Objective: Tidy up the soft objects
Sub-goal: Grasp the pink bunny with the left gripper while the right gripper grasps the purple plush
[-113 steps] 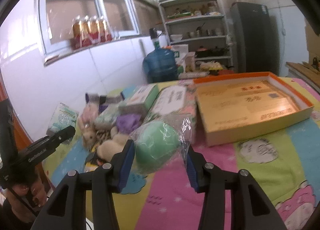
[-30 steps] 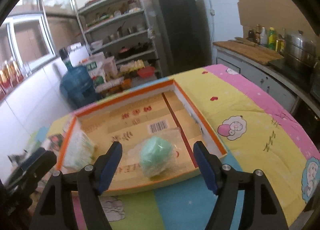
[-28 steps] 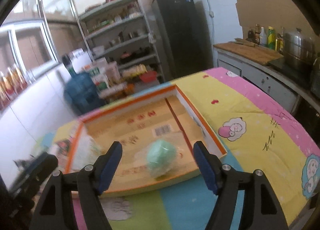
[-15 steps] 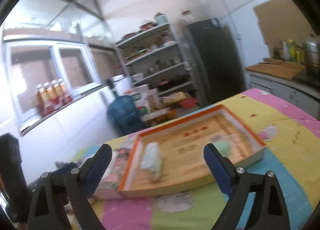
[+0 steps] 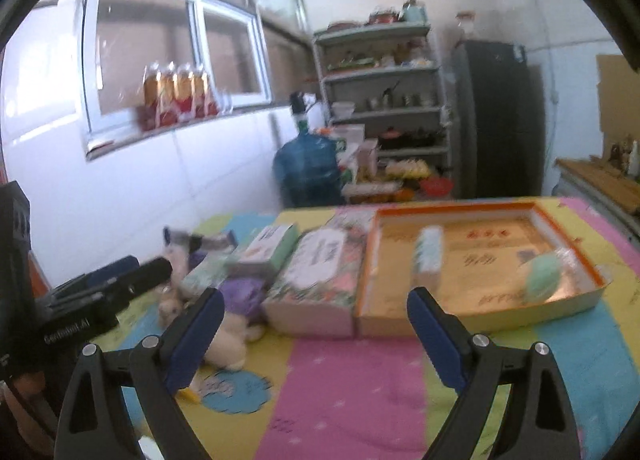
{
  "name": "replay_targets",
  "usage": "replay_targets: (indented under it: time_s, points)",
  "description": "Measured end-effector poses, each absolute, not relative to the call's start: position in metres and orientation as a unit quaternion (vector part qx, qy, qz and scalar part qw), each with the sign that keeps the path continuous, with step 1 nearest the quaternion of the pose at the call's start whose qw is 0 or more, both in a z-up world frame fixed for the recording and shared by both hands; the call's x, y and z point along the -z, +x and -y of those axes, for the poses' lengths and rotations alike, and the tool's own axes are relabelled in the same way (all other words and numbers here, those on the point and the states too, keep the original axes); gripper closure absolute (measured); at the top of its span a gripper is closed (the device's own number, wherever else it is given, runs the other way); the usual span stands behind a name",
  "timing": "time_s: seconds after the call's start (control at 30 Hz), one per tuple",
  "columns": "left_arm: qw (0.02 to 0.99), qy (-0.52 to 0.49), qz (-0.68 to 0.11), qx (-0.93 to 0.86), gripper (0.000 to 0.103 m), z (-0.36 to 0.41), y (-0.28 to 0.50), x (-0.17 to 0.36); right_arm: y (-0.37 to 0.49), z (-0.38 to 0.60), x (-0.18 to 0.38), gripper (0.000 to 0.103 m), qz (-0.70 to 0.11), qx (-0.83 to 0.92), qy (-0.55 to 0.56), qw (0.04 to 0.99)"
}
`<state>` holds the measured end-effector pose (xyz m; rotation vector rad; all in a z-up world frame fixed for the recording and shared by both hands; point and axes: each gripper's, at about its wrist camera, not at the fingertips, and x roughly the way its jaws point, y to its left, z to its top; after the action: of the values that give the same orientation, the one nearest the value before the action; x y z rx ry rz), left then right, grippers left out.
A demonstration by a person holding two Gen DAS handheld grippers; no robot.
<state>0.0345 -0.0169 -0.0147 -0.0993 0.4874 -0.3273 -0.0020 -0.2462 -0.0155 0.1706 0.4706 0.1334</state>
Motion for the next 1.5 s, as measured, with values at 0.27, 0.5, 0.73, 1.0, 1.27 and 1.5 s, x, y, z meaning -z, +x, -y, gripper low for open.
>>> replay_targets:
  time_s: [0.27,0.5,0.73,1.0,1.27,1.5]
  points:
    - [0.955,-0.072,-0.26,0.126,0.025,-0.033,0.039,0.032,0.03,0.213,0.047,0.026,-0.322,-0.12,0.149,0.927]
    - [0.947,-0.086,-0.284,0.12,0.025,-0.048,0.052,0.047,0.054,0.181,0.064,0.026,-0.361,-0.148,0.159,0.907]
    - [0.938,-0.094,-0.308,0.132,0.025,-0.049,0.077,0.062,0.072,0.171,0.076,0.026,-0.382,-0.131,0.161,0.901]
    - [0.926,-0.111,-0.332,0.139,0.025,-0.053,0.114,0.077,0.088,0.167,0.086,0.026,-0.397,-0.119,0.167,0.894]
    - [0.917,-0.124,-0.35,0.145,0.029,-0.054,0.134,0.092,0.097,0.156,0.092,0.034,-0.409,-0.127,0.156,0.89]
    - [0.911,-0.124,-0.358,0.165,0.055,-0.044,0.143,0.1,0.095,0.157,0.093,0.039,-0.405,-0.133,0.153,0.892]
